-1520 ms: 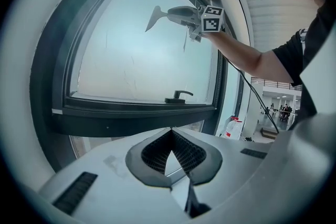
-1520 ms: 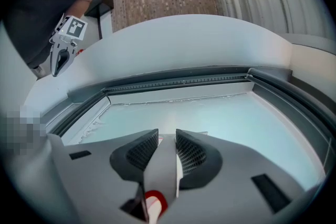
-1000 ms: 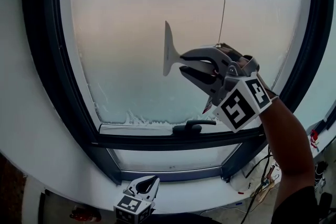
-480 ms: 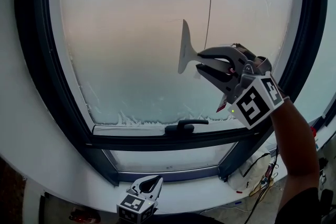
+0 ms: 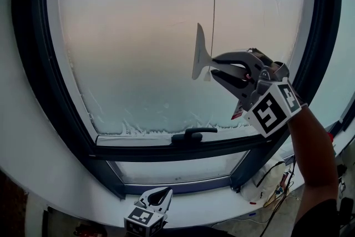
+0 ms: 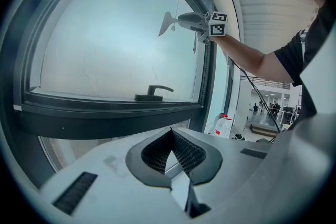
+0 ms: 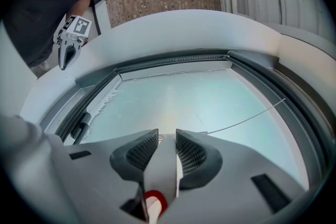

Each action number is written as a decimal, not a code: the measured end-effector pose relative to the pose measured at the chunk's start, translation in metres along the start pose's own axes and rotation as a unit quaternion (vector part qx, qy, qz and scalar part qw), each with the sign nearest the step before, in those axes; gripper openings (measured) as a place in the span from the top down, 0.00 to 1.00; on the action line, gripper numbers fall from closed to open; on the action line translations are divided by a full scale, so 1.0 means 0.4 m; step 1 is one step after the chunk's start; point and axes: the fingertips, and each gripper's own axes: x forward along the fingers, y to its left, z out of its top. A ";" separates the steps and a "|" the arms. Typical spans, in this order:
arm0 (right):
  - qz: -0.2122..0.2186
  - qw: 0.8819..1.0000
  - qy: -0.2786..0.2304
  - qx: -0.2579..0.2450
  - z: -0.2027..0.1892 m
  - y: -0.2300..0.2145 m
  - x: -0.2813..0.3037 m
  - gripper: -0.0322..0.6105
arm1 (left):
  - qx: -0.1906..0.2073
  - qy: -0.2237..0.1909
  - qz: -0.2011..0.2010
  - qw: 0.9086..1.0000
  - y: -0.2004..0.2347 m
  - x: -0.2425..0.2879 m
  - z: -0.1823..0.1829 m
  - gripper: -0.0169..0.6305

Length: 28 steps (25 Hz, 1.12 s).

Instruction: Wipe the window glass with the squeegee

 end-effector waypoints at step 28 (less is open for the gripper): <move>-0.381 0.740 -0.115 0.542 0.062 -0.253 -0.032 0.81 | 0.006 0.020 -0.004 1.000 0.118 -0.136 -0.020 0.97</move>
